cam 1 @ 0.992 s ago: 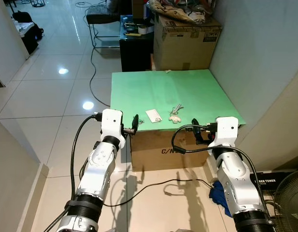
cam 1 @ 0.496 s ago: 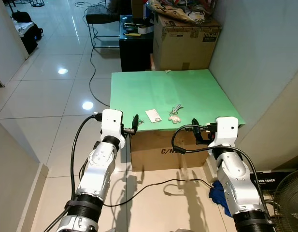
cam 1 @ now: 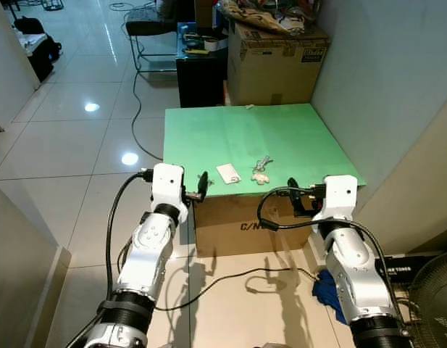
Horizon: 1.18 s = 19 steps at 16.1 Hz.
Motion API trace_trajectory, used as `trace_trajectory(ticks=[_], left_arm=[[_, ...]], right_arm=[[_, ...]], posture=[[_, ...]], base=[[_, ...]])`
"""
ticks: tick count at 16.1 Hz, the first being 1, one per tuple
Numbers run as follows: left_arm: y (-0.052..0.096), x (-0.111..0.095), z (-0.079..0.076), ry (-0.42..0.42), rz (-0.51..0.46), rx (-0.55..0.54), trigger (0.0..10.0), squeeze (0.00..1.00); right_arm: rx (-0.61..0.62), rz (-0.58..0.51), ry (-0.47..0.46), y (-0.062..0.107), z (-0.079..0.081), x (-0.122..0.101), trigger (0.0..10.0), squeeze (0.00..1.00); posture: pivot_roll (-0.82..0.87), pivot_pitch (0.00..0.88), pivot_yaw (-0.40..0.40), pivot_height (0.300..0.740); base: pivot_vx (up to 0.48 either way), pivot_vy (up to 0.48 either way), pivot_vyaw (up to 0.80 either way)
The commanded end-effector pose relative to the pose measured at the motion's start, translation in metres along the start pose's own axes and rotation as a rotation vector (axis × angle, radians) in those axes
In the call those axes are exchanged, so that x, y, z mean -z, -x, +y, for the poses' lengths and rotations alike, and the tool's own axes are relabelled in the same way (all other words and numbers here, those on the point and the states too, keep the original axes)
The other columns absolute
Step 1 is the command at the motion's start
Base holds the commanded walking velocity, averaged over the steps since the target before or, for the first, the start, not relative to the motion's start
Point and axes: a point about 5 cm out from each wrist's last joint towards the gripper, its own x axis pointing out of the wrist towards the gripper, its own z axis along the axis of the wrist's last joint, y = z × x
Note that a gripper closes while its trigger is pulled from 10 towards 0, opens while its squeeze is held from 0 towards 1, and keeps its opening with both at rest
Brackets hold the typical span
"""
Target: Hang keys on a hook
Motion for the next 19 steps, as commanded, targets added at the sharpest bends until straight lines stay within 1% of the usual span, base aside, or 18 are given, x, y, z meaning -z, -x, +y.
trace_trajectory(ticks=[1, 2, 3, 5, 6, 10, 11, 13, 17, 19], left_arm=[[-0.003, -0.002, 0.0, -0.012, 0.001, 0.0, 10.0, 0.0], [-0.003, -0.002, 0.0, -0.014, 0.001, 0.001, 10.0, 0.0], [-0.004, -0.002, -0.001, 0.03, 0.0, 0.004, 10.0, 0.0], [-0.005, -0.001, -0.002, 0.086, -0.001, 0.005, 10.0, 0.0], [-0.005, -0.001, -0.002, 0.099, 0.001, 0.0, 10.0, 0.0], [-0.004, -0.001, 0.004, 0.106, -0.006, -0.027, 10.0, 0.0], [-0.005, -0.002, 0.008, 0.11, -0.012, -0.056, 10.0, 0.0], [-0.005, -0.001, 0.01, 0.111, -0.009, -0.069, 10.0, 0.0], [-0.004, 0.0, 0.01, 0.102, -0.003, -0.068, 10.0, 0.0], [0.0, 0.001, 0.016, 0.099, -0.014, -0.105, 10.0, 0.0]], right_arm=[[0.003, 0.018, -0.004, 0.001, -0.001, 0.003, 10.0, 0.0], [-0.001, 0.025, 0.002, 0.001, -0.001, 0.003, 10.0, 0.0], [-0.004, 0.023, -0.004, -0.003, 0.001, 0.002, 10.0, 0.0], [-0.006, 0.021, -0.012, -0.007, 0.002, 0.001, 10.0, 0.0], [-0.006, 0.02, -0.016, -0.007, 0.002, 0.001, 10.0, 0.0], [-0.011, 0.026, -0.013, -0.007, 0.003, 0.003, 10.0, 0.0], [-0.009, 0.026, -0.013, -0.008, 0.003, 0.003, 10.0, 0.0], [-0.004, 0.025, -0.013, -0.008, 0.002, 0.003, 10.0, 0.0], [-0.004, 0.025, -0.013, -0.009, 0.002, 0.003, 10.0, 0.0], [-0.001, 0.023, -0.015, -0.009, 0.002, 0.003, 10.0, 0.0]], posture=[[-0.17, 0.003, -0.002, 0.74], [0.0, 0.0, 0.0, 0.74], [-0.16, 0.0, -0.006, 0.74], [-0.17, 0.0, -0.005, 0.74], [-0.17, 0.0, -0.005, 0.74], [-0.17, 0.0, -0.005, 0.74], [-0.16, 0.0, -0.006, 0.74], [-0.16, 0.0, -0.007, 0.74], [-0.16, 0.0, -0.006, 0.74], [-0.16, 0.0, -0.002, 0.74]], base=[[0.0, 0.0, 0.0], [0.0, 0.0, 0.0], [0.0, 0.0, 0.0], [0.0, 0.0, 0.0], [0.0, 0.0, 0.0], [0.0, 0.0, 0.0], [0.0, 0.0, 0.0], [0.0, 0.0, 0.0], [0.0, 0.0, 0.0], [0.0, 0.0, 0.0]])
